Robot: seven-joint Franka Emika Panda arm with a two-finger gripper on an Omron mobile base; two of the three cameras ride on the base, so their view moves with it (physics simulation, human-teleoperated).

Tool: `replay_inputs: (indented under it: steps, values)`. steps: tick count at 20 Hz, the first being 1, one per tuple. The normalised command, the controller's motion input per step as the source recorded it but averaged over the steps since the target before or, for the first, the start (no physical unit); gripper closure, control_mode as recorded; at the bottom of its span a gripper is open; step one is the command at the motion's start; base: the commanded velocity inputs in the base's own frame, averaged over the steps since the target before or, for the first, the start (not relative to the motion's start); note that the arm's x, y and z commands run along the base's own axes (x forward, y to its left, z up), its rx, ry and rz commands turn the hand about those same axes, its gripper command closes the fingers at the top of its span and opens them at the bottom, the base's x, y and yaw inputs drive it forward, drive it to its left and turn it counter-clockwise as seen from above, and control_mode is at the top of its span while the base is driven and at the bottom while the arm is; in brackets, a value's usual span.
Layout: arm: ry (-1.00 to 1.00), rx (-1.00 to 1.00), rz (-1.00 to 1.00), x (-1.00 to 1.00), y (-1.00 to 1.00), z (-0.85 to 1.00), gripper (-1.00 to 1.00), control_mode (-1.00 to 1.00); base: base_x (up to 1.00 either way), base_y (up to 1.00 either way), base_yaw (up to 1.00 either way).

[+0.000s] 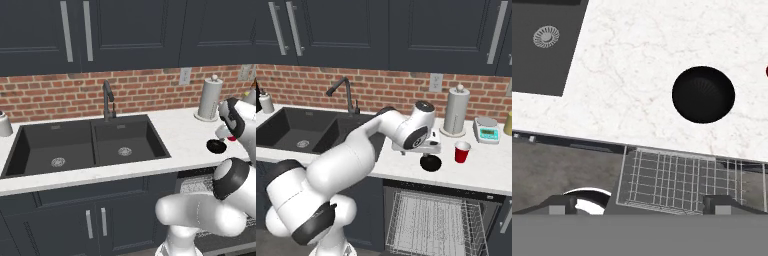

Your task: Pick up the cup and bowl from the counter, place them in the dishwasher, and close the dishwasher door.

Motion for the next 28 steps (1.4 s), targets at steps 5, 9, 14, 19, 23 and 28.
replay_inputs:
  steps: [5,9,14,19,23,28]
  values:
    - [0.0,0.0,0.0,0.21,-0.28,-0.2,-1.0,-1.0,0.0,0.0,0.0]
    - [0.0,0.0,0.0,0.18,-0.24,-0.11,-1.0,-1.0,0.0,0.0,0.0]
    - [0.0,0.0,0.0,0.13,-0.11,0.0,-1.0,-1.0,0.0,0.0,0.0]
    - [0.0,0.0,0.0,0.24,0.0,-0.01,-1.0,-1.0,0.0,0.0,0.0]
    - [0.0,-0.02,0.0,0.3,0.0,0.0,-1.0,-1.0,0.0,0.0,0.0]
    - [0.0,-0.03,0.0,0.26,-0.06,0.0,-1.0,-1.0,0.0,0.0,0.0]
